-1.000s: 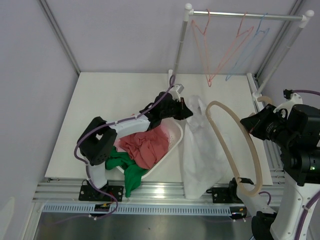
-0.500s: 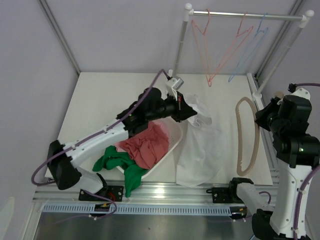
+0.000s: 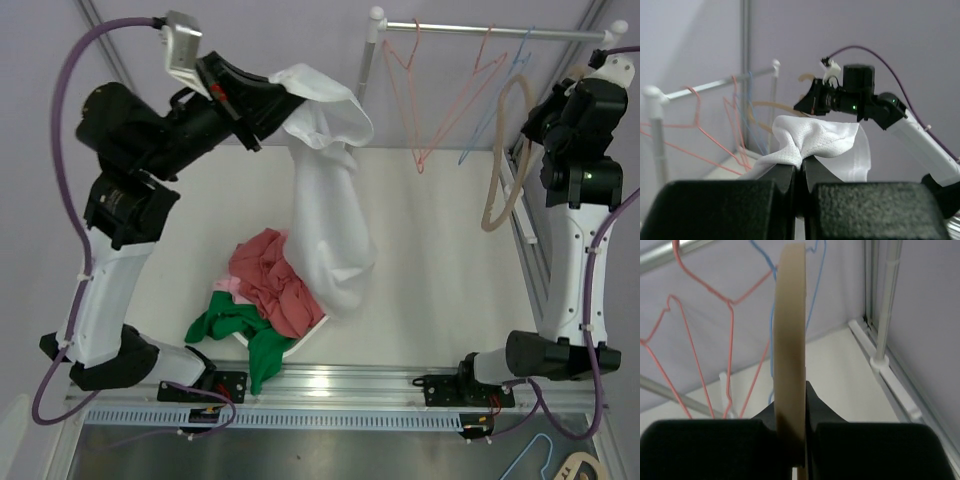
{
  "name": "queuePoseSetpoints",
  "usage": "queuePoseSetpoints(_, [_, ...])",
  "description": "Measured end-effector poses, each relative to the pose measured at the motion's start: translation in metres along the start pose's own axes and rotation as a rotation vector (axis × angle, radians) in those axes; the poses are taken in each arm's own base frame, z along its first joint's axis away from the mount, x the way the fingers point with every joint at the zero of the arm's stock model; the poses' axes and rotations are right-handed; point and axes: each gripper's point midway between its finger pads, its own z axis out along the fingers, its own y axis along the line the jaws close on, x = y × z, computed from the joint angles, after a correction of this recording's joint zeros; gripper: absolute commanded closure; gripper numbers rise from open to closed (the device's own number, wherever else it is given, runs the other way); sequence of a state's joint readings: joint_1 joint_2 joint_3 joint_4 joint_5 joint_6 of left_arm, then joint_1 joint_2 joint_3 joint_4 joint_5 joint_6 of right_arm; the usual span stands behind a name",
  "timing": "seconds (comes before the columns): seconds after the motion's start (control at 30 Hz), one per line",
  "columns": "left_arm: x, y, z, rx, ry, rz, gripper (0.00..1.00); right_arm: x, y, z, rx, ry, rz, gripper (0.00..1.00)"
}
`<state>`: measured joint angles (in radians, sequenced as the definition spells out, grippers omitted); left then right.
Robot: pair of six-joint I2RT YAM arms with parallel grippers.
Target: Remove the t-shirt from the hanger
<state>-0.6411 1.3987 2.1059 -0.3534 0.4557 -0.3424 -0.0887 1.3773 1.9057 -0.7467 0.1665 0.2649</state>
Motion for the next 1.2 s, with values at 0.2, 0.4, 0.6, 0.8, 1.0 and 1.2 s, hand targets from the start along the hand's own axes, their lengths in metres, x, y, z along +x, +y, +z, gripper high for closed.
queuePoseSetpoints(0.2, [-0.031,0.007,-0.027,-0.060,-0.051,0.136,0.99,-0.037,-0.009,0.066,-0.016,-0.095,0.006,1.00])
queuePoseSetpoints(0.4, [-0.005,0.044,-0.028,-0.141,0.017,0.148,0.99,-0.051,-0.017,0.130,-0.043,-0.108,0.013,1.00])
queuePoseSetpoints(0.6, [0.198,0.109,-0.094,-0.385,0.274,-0.090,0.99,-0.063,-0.001,0.161,-0.129,-0.161,0.006,1.00])
queuePoseSetpoints(0.8, [0.385,0.130,-0.196,-0.661,0.574,-0.346,0.99,-0.069,0.009,0.177,-0.184,-0.206,0.003,1.00])
queuePoseSetpoints(1.0, [0.419,0.115,-0.226,-0.705,0.550,-0.445,0.99,-0.064,0.012,0.195,-0.207,-0.218,0.008,1.00])
queuePoseSetpoints(1.2, [0.466,0.101,-0.254,-0.724,0.571,-0.569,0.99,-0.065,0.012,0.199,-0.218,-0.225,0.006,1.00])
